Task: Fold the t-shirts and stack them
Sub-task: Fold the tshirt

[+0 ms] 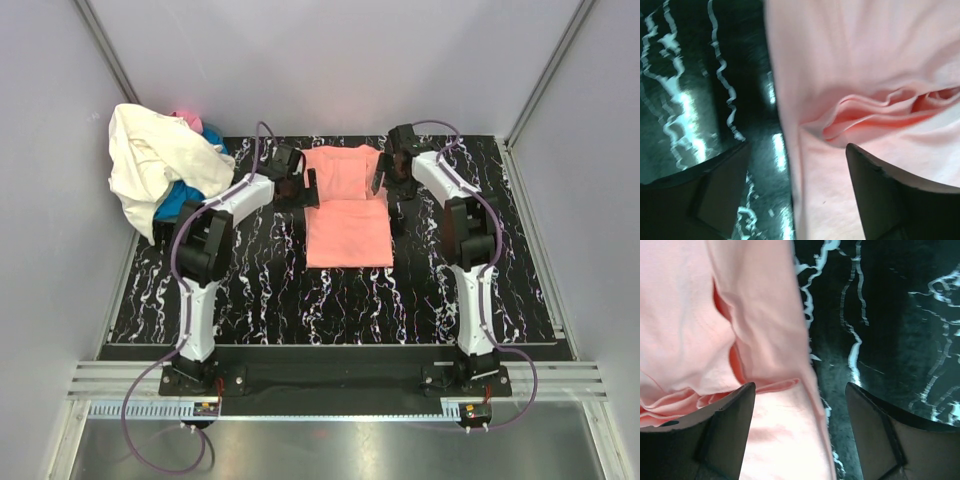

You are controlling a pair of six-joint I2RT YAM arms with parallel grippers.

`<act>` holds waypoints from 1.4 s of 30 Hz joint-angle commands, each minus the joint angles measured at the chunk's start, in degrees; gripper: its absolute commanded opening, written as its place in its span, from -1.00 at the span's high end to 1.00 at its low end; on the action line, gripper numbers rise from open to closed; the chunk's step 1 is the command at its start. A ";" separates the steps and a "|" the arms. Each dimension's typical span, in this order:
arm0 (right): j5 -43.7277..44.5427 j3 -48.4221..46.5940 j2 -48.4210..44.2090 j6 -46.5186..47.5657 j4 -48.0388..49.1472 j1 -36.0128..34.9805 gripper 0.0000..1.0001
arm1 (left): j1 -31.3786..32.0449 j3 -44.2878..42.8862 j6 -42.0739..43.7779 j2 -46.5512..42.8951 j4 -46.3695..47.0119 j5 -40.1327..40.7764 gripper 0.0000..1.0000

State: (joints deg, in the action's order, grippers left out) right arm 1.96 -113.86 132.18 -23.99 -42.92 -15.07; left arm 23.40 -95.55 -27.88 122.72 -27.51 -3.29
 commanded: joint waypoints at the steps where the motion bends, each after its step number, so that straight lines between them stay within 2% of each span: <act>1: 2.07 -2.08 -4.80 1.58 -4.29 0.83 -0.64 | 0.24 -1.68 0.98 -6.77 -1.85 1.08 -0.75; 3: 2.17 5.18 -8.76 1.31 -0.87 0.92 -0.64 | 0.24 1.40 0.90 -12.37 -0.97 3.19 -0.77; 5: 1.65 14.39 -17.44 0.44 2.81 0.92 -0.65 | 0.24 8.86 -0.32 -19.05 2.09 3.20 -0.79; 6: 1.39 17.77 -17.48 0.00 4.32 0.92 -0.66 | 0.24 12.02 -0.33 -21.09 3.67 2.94 -0.79; 7: 0.77 21.37 -21.92 -0.62 5.81 1.01 -0.68 | 0.24 18.66 -1.55 -23.38 7.69 2.24 -0.79; 10: -6.24 34.99 -29.49 -2.72 12.93 1.10 -0.71 | 0.42 30.54 -4.36 -29.35 15.16 -1.89 -0.80; 15: -19.33 53.26 -36.90 -7.12 24.09 1.10 -0.68 | 2.52 42.97 -7.19 -33.59 23.98 -7.08 -0.75; 18: -22.17 58.82 -38.75 -8.97 27.97 1.10 -0.56 | 4.72 47.72 -8.33 -34.47 27.33 -7.78 -0.69; 25: -24.19 64.81 -36.56 -10.64 32.10 1.10 -0.31 | 5.69 52.91 -10.17 -31.93 33.12 -7.43 -0.63; 26: -24.28 65.26 -36.29 -11.08 33.06 1.01 -0.19 | 5.78 53.36 -10.44 -31.66 33.74 -7.52 -0.63; 28: -23.49 65.79 -35.24 -11.17 33.25 1.10 -0.11 | 6.04 53.88 -10.70 -30.87 34.53 -7.26 -0.61; 29: -23.32 65.79 -34.80 -10.99 33.25 1.10 0.04 | 6.13 53.97 -10.71 -30.70 34.63 -7.17 -0.61; 33: -22.09 65.61 -34.27 -10.73 32.28 1.10 0.37 | 6.13 54.59 -10.79 -30.96 35.15 -6.12 -0.59; 42: -19.89 67.45 -36.11 -9.76 30.70 1.10 0.40 | 6.66 55.29 -12.55 -28.68 38.58 -6.90 -0.54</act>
State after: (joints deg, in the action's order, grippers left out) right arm -20.88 -48.16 97.03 -34.87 -10.96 -13.87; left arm 29.43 -40.73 -39.57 91.88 8.10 -9.87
